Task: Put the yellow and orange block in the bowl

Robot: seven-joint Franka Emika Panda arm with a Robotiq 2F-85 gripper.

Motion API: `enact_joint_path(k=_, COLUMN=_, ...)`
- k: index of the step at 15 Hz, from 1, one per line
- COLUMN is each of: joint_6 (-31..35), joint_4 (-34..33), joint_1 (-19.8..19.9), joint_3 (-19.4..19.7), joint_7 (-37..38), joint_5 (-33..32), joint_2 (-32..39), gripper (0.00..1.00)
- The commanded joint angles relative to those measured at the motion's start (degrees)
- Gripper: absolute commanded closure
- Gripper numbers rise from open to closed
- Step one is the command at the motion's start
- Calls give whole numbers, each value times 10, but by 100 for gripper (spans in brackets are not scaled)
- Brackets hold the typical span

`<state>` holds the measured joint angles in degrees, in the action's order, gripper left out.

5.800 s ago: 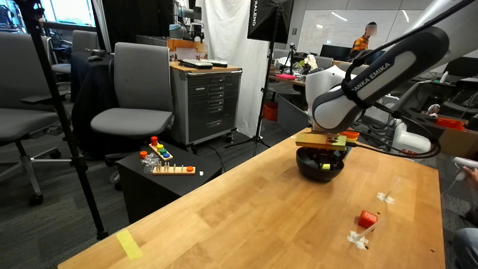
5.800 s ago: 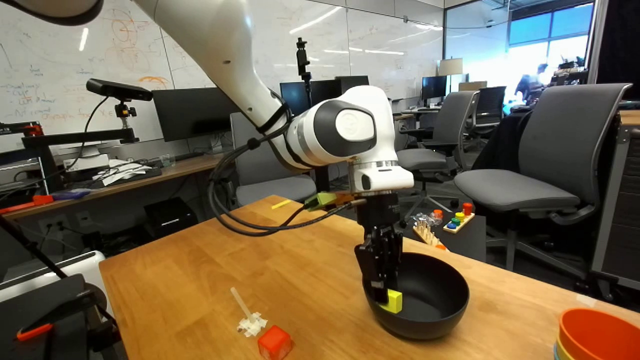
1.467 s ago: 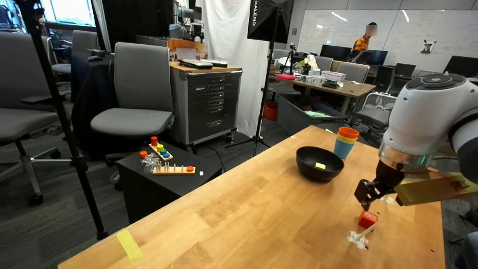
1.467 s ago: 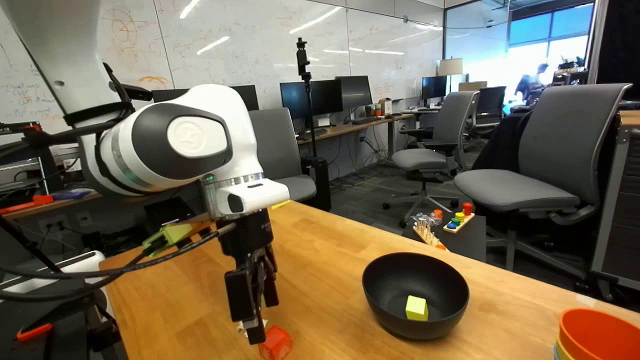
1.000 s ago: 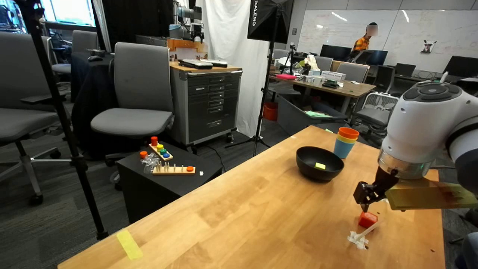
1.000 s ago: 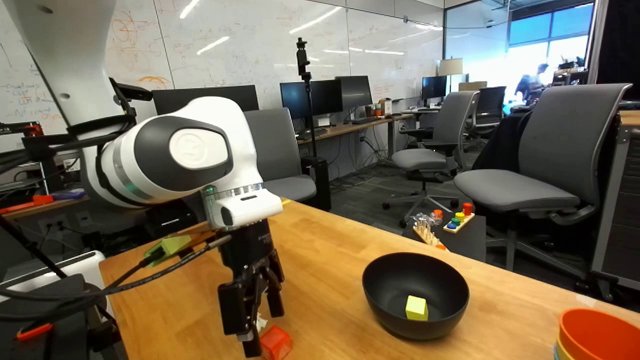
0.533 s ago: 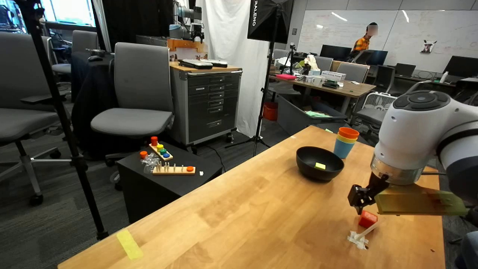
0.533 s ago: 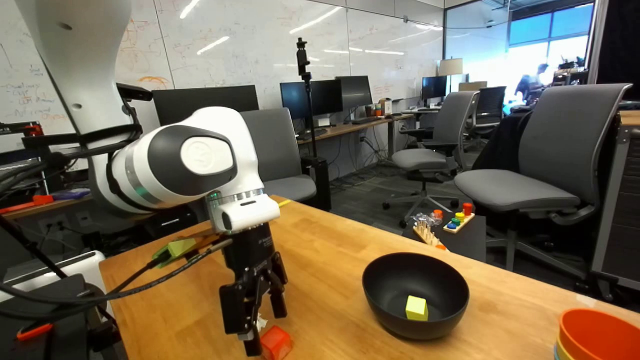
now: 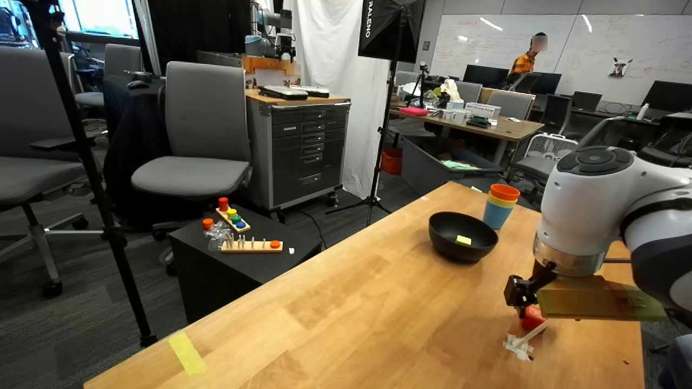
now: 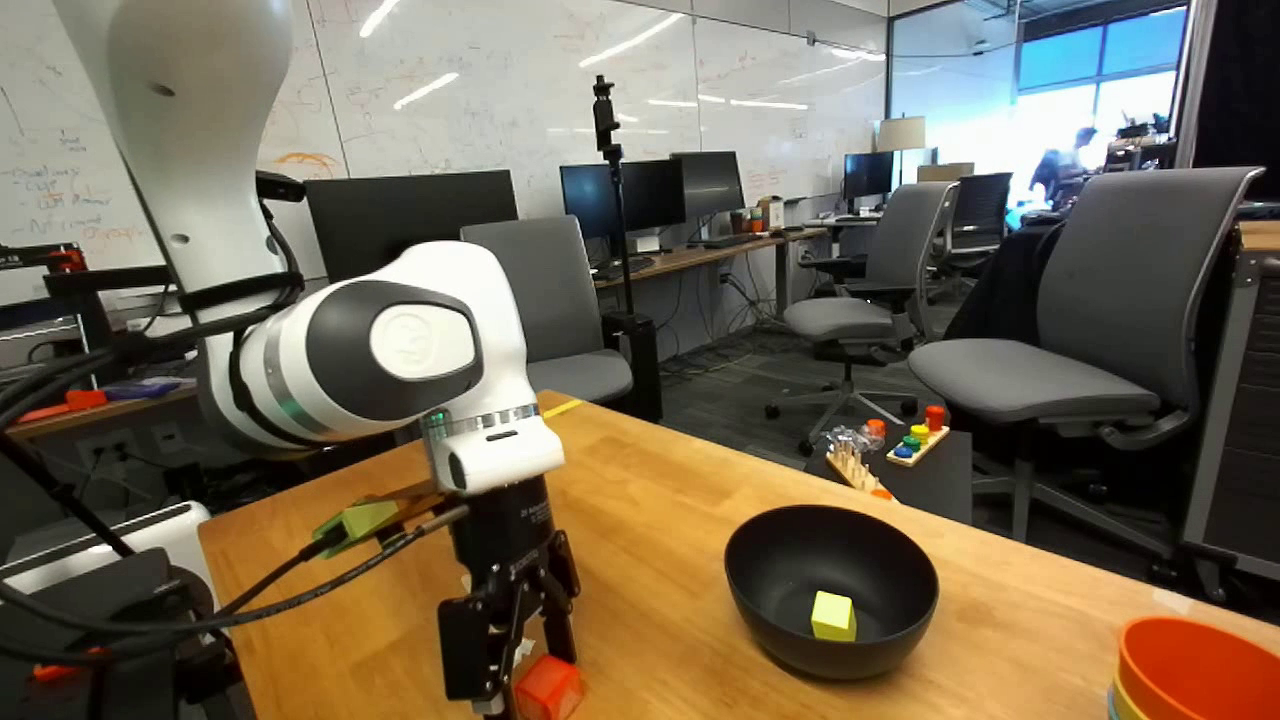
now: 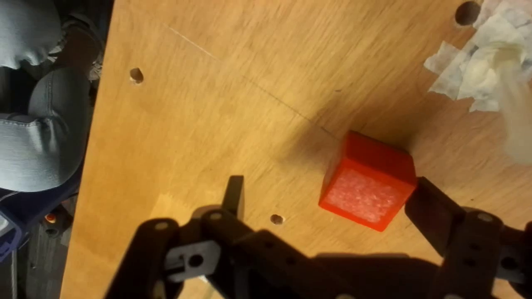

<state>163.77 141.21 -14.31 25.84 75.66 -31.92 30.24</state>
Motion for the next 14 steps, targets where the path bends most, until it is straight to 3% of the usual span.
enact_joint_path(k=1, joint_6=6, joint_4=-11, joint_1=-17, joint_3=10, joint_7=-4, joint_5=27, joint_2=19, gripper=0)
enact_joint_path(k=2, joint_6=7, joint_4=-12, joint_1=-19, joint_3=11, joint_7=-6, joint_5=34, joint_2=21, gripper=0)
enact_joint_path(k=3, joint_6=7, joint_4=-13, joint_1=-21, joint_3=12, joint_7=-8, joint_5=40, joint_2=22, gripper=23)
enact_joint_path(k=4, joint_6=6, joint_4=-15, joint_1=-21, joint_3=11, joint_7=-9, joint_5=45, joint_2=24, gripper=26)
enact_joint_path(k=10, joint_6=7, joint_4=-20, joint_1=-28, joint_3=13, joint_7=-13, joint_5=60, joint_2=29, gripper=74)
enact_joint_path(k=14, joint_6=6, joint_4=-20, joint_1=-28, joint_3=13, joint_7=-17, joint_5=61, joint_2=26, gripper=78)
